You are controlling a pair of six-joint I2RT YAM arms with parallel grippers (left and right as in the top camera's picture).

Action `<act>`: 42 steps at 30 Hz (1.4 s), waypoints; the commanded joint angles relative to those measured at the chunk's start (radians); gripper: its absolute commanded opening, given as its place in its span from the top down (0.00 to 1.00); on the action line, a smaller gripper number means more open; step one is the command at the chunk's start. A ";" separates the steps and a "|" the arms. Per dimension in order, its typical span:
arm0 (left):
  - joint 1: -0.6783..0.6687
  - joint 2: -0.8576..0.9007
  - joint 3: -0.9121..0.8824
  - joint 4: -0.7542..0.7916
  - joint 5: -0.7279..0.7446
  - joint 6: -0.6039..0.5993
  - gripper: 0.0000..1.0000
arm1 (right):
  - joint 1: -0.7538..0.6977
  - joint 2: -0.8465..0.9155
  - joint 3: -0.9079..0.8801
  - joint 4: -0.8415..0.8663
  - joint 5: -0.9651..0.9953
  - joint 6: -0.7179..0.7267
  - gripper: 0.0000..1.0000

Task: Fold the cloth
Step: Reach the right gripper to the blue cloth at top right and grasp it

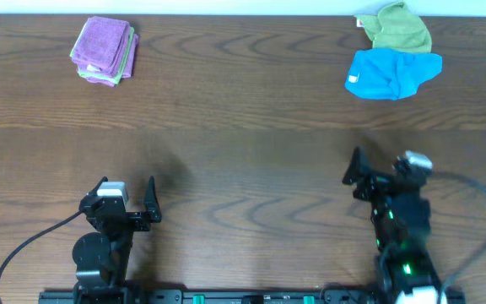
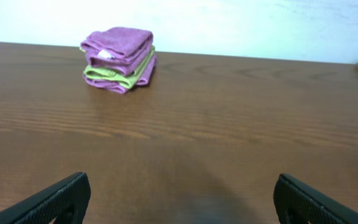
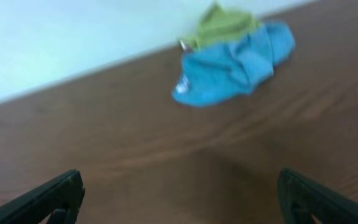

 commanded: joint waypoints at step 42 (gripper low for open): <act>0.006 -0.003 -0.026 -0.010 0.000 0.012 0.05 | -0.355 1.199 1.052 -0.127 -0.416 -0.121 0.01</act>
